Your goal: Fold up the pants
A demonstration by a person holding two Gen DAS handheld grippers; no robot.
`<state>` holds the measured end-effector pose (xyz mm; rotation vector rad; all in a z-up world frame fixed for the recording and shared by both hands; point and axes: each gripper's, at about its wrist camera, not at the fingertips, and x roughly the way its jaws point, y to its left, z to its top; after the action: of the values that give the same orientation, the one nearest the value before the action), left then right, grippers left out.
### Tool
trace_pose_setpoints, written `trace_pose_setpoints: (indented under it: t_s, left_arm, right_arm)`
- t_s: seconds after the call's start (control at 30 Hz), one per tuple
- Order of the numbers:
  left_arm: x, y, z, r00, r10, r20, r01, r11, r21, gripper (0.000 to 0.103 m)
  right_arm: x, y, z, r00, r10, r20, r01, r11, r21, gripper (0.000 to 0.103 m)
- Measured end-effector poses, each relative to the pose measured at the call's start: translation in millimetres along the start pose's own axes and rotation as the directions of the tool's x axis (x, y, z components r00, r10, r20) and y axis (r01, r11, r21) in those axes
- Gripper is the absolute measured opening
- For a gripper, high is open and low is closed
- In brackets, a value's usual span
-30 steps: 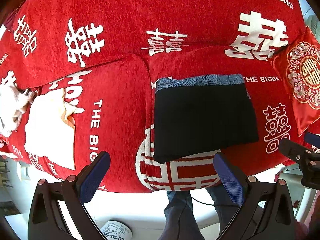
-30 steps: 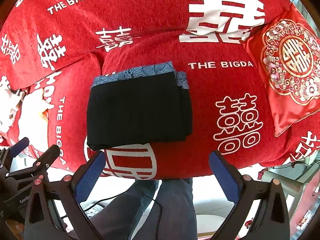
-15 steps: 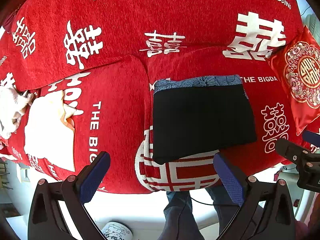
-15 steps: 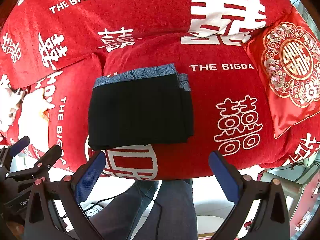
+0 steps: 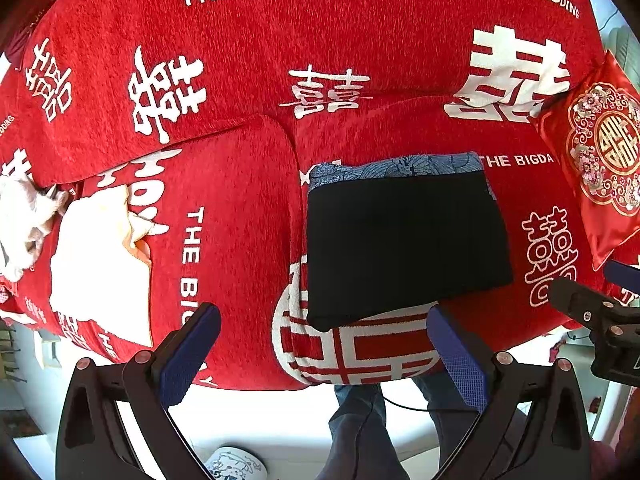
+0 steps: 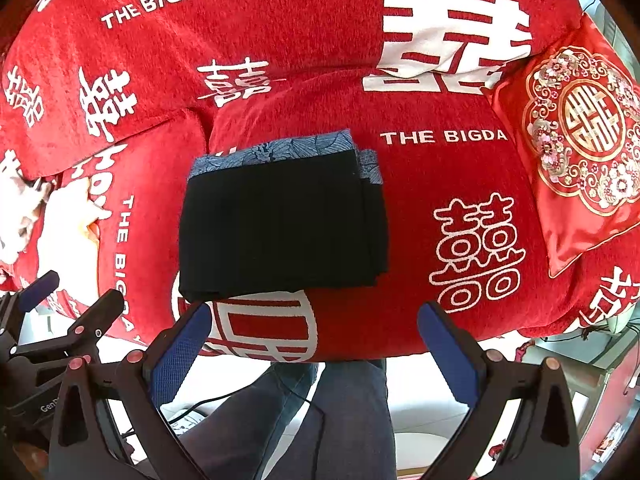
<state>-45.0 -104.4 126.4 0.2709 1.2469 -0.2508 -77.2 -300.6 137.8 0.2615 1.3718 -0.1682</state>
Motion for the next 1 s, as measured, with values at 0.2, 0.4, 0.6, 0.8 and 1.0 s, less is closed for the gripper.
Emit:
trace_pose_setpoints:
  t_s: [0.2, 0.4, 0.6, 0.8, 1.0]
  left_arm:
    - [-0.9, 2.0, 1.5, 1.000, -0.003, 0.003, 0.003, 1.000, 0.009, 0.103]
    - [-0.9, 0.2, 0.4, 1.000, -0.008, 0.007, 0.008, 1.000, 0.020, 0.103]
    - [-1.6, -0.9, 0.2, 1.000, -0.015, 0.014, 0.015, 0.999, 0.033, 0.103]
    - [-1.6, -1.6, 0.3, 1.000, -0.013, 0.013, 0.013, 0.999, 0.031, 0.103]
    - [-1.3, -0.6, -0.2, 1.000, -0.014, 0.014, 0.014, 0.999, 0.033, 0.103]
  right_arm:
    - [-2.7, 4.0, 2.3, 1.000, -0.002, 0.003, 0.001, 1.000, 0.003, 0.103]
    - [-2.9, 4.5, 0.7, 1.000, -0.002, 0.002, 0.002, 1.000, 0.006, 0.103]
    - [-2.8, 4.3, 0.4, 1.000, -0.002, 0.003, 0.002, 1.000, 0.007, 0.103]
    - [-2.6, 4.2, 0.3, 1.000, -0.002, 0.003, 0.002, 1.000, 0.006, 0.103]
    - [-3.0, 5.0, 0.6, 1.000, -0.003, 0.003, 0.002, 1.000, 0.006, 0.103]
